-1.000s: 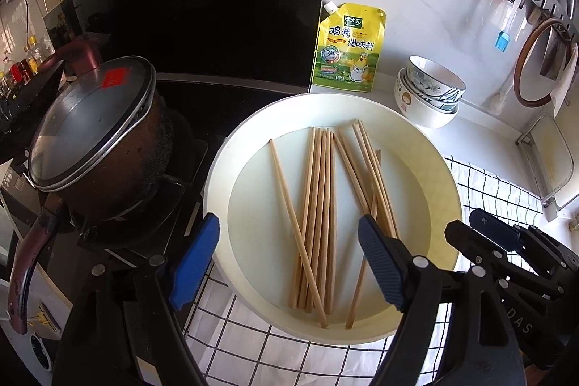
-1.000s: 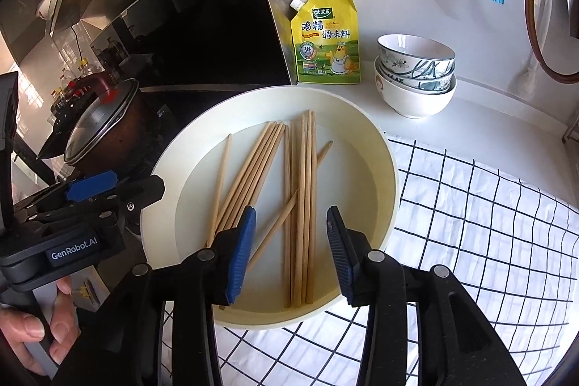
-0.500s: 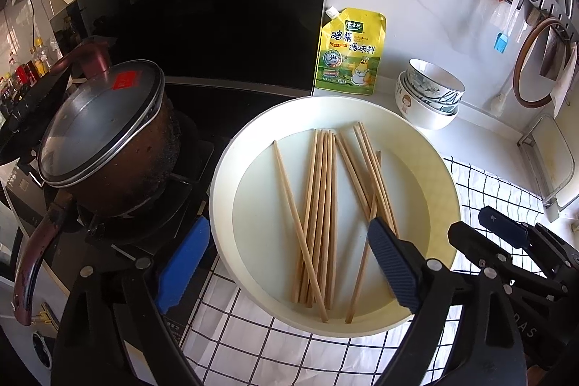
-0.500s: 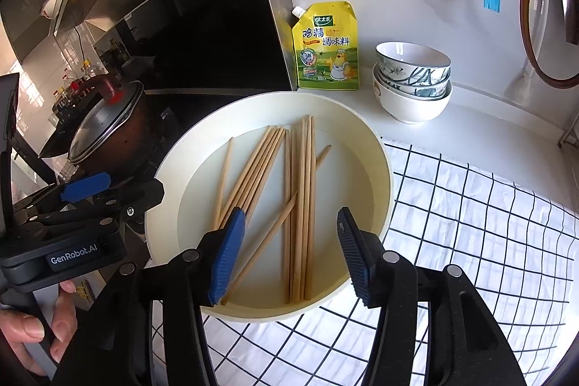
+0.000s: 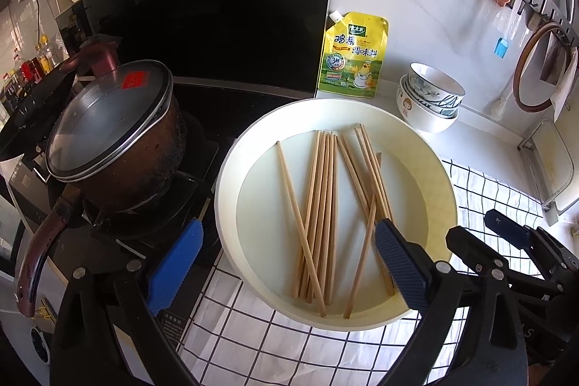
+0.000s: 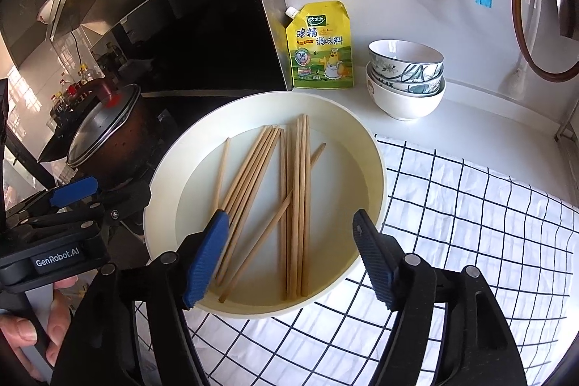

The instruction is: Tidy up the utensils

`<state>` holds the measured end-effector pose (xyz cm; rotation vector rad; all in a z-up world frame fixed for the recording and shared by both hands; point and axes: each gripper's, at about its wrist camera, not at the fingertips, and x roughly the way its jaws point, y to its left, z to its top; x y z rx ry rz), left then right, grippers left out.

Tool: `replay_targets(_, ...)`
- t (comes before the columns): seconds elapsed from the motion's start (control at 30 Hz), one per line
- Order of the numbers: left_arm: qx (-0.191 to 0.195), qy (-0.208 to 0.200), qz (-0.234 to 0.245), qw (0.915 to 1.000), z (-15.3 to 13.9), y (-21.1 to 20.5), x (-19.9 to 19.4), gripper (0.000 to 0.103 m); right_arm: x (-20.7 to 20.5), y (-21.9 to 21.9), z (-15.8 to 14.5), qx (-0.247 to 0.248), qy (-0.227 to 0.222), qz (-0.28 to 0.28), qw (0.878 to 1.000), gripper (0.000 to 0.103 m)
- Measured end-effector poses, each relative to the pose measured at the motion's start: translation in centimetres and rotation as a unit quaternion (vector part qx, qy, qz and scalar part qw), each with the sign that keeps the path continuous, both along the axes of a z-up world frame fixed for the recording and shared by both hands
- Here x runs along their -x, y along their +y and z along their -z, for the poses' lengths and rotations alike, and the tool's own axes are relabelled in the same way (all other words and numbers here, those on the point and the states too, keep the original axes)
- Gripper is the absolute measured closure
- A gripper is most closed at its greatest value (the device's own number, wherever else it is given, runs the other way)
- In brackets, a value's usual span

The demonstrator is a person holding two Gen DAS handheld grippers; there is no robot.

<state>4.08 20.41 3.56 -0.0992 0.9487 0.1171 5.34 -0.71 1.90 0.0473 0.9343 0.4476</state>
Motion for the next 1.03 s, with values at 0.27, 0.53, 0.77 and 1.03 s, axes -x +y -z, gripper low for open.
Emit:
replay_targets(0.27, -0.006, -0.004, -0.009, 0.9999, -0.3, 0.1, 0.3, 0.009, 0.1, -0.1, 0.0, -0.003, 0.002, 0.0, 1.0, 0.032)
replay_targets(0.53, -0.003, -0.007, -0.013, 0.9999, -0.6, 0.1, 0.7, 0.008, 0.4, 0.0, -0.1, -0.001, 0.001, -0.005, 1.0, 0.032)
replay_targets(0.77, -0.002, -0.014, -0.012, 0.9998, -0.9, -0.1, 1.0, 0.007, 0.6, -0.1, -0.1, -0.001, 0.0, -0.005, 1.0, 0.032)
replay_targets(1.03, 0.002, 0.0, -0.02, 0.9998, -0.5, -0.1, 0.9, 0.007, 0.6, -0.2, -0.1, -0.001, 0.0, -0.004, 1.0, 0.032)
